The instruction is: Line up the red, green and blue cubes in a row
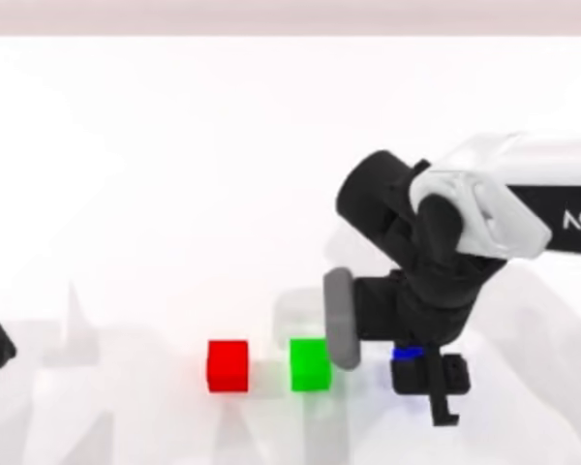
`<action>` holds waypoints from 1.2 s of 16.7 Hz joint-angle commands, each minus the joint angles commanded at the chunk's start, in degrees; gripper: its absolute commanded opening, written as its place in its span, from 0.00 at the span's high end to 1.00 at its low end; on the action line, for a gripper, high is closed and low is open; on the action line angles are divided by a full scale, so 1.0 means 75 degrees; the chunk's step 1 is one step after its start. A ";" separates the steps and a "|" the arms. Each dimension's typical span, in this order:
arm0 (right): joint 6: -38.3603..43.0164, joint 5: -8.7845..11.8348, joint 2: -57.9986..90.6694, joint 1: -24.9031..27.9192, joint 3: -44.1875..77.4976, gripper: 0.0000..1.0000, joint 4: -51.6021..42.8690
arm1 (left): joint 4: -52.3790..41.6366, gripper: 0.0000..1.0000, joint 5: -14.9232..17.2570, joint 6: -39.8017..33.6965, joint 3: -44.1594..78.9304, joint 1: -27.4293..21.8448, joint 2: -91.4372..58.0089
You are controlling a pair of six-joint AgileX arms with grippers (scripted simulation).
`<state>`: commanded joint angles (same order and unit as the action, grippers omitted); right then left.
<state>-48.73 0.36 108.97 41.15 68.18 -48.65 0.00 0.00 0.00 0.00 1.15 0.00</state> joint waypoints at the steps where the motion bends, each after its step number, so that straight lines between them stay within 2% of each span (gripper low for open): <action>1: -0.0002 -0.0001 0.0012 0.0002 -0.0020 1.00 0.0024 | 0.0000 0.00 0.0000 0.0000 0.0000 0.0000 0.0000; 4: -0.0002 -0.0001 0.0012 0.0002 -0.0020 1.00 0.0024 | 0.0000 0.00 0.0000 0.0000 0.0000 0.0000 0.0000; 17: -0.0002 -0.0001 0.0012 0.0002 -0.0020 0.02 0.0024 | 0.0000 0.00 0.0000 0.0000 0.0000 0.0000 0.0000; 20: -0.0002 -0.0001 0.0012 0.0002 -0.0020 0.00 0.0024 | 0.0000 0.00 0.0000 0.0000 0.0000 0.0000 0.0000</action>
<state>-48.74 0.35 109.05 41.17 68.03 -48.47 0.00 0.00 0.00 0.00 1.15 0.00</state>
